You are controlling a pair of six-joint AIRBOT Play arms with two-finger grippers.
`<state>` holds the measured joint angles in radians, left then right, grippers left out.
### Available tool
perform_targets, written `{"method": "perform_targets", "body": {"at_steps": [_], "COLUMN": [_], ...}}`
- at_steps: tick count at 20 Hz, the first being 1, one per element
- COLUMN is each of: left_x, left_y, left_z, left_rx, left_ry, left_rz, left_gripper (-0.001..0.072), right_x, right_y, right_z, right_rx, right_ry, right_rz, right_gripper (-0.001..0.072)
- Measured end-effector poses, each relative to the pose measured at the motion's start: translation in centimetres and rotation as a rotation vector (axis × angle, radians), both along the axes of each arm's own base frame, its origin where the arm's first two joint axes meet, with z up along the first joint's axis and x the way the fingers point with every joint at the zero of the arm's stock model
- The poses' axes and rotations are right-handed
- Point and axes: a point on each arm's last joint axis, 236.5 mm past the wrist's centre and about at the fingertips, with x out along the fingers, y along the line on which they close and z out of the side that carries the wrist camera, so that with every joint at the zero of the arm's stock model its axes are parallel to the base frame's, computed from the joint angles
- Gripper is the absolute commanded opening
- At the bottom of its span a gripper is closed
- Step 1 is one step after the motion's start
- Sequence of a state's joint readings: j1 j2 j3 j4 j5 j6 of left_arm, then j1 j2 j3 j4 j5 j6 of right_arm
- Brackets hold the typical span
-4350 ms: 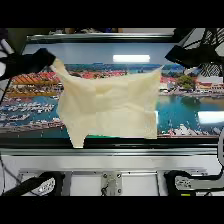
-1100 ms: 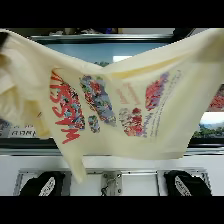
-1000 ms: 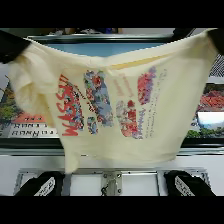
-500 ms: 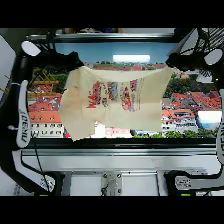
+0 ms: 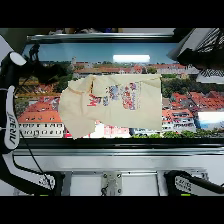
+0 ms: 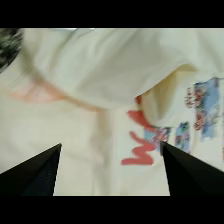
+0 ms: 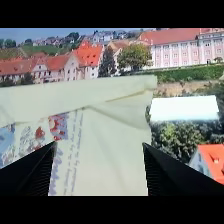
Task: Fold the clothes and pants, and hang the long-sleeved shirts on hangers.
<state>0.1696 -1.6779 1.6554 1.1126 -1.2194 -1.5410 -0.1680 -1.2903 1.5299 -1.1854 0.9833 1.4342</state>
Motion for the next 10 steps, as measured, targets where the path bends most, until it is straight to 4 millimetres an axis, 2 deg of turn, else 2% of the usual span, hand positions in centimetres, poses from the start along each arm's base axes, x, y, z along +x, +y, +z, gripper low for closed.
{"method": "perform_targets", "body": {"at_steps": [4,7,10], "left_x": [-7.2,-10.6,-11.8], "left_y": [4.8,5.5,5.0], "left_z": [-7.4,-10.9,-12.6], "left_rx": [0.001,-0.037,-0.092], "left_ry": [0.204,0.275,0.278], "left_rz": [0.125,0.162,0.180], "left_gripper": [0.0672,0.0673,0.0672], "right_x": [-5.9,-9.0,-10.6], "right_y": [2.1,3.7,5.1], "right_z": [-2.3,-4.5,-5.8], "right_rx": [-0.002,0.002,0.016], "right_ry": [0.085,0.137,0.168], "right_rz": [0.053,0.088,0.118], "right_gripper": [0.0584,0.0584,0.0584]}}
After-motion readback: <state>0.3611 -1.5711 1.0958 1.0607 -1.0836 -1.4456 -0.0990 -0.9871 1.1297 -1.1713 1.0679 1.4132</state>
